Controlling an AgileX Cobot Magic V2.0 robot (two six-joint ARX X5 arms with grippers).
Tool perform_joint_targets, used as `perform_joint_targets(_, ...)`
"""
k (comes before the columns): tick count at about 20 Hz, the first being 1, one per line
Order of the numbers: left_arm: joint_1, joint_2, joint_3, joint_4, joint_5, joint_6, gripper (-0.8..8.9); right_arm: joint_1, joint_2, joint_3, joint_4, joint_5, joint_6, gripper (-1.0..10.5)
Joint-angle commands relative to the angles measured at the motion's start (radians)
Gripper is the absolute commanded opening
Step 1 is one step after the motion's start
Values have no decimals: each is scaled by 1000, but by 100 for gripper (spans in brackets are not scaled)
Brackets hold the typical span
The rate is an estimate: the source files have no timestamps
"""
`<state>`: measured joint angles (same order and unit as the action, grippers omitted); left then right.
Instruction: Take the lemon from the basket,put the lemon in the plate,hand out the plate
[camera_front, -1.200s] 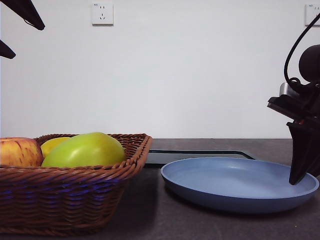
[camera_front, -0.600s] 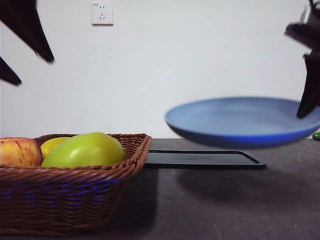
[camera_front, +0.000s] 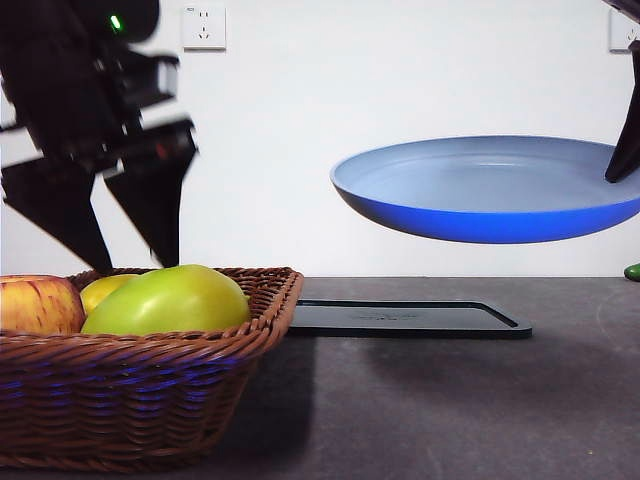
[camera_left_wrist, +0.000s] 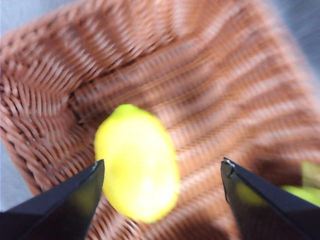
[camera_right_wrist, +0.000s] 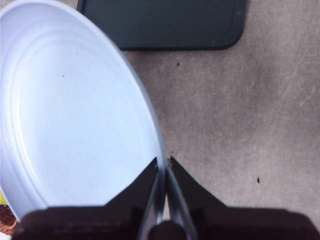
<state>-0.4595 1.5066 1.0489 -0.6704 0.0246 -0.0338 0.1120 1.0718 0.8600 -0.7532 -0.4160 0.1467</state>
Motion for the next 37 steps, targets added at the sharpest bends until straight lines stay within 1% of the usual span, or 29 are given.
perform_joint_targets(1, -19, 61, 18, 31, -77, 13, 403, 2, 2, 13, 10, -4, 13, 3)
perform_joint_targets(4, -20, 119, 18, 49, -75, 12, 403, 2, 2, 13, 10, -4, 13, 3)
perform_joint_targets(9, -24, 126, 18, 64, -77, 19, 398, 2, 2, 13, 11, -4, 13, 3)
perform_joint_targets(10, -24, 126, 18, 63, -77, 27, 365, 2, 2, 13, 11, -3, 13, 3)
perform_joint_targets(12, -24, 126, 18, 65, -88, 39, 217, 2, 2, 13, 11, -1, 13, 3)
perform_joint_targets(13, -24, 126, 19, 68, -108, 41, 189, 2, 2, 13, 12, -1, 13, 3)
perform_joint_targets(14, -23, 123, 20, 69, -111, 59, 189, 2, 2, 13, 12, 0, 12, 3)
perform_joint_targets(16, -24, 96, 53, 44, -109, 62, 189, 1, 3, 13, 21, 4, 13, 3)
perform_joint_targets(18, -31, 56, 148, -8, -80, 61, 189, 0, 4, 13, 33, 10, 13, 3)
perform_joint_targets(19, -37, 37, 213, -37, -33, 61, 189, 0, 8, 13, 37, 31, 13, 3)
perform_joint_targets(20, -42, 25, 280, -50, 45, 53, 189, 1, 17, 13, 42, 54, 14, 3)
perform_joint_targets(22, -77, 21, 388, -45, 267, -10, 189, 1, 53, 13, 40, 48, 23, 3)
perform_joint_targets(23, -113, 21, 405, -16, 337, -27, 189, 1, 74, 13, 40, 48, 32, 3)
perform_joint_targets(24, -158, 22, 405, 5, 341, -26, 189, 1, 92, 13, 38, 46, 42, 3)
perform_joint_targets(25, -205, 31, 405, 7, 314, -17, 189, 2, 110, 13, 34, 19, 43, 3)
perform_joint_targets(26, -254, 43, 405, 6, 266, -14, 189, 2, 125, 13, 26, -31, 43, 3)
perform_joint_targets(28, -336, 73, 405, 10, 205, -8, 189, 2, 138, 13, 10, -80, 43, 3)
perform_joint_targets(31, -433, 118, 405, 26, 158, 17, 189, 12, 140, 13, -7, -84, 43, 3)
perform_joint_targets(33, -475, 152, 405, 33, 112, 31, 189, 16, 140, 13, -30, -84, 38, 3)
perform_joint_targets(37, -505, 224, 405, 34, 101, 36, 192, 16, 140, 13, -58, -85, 36, 3)
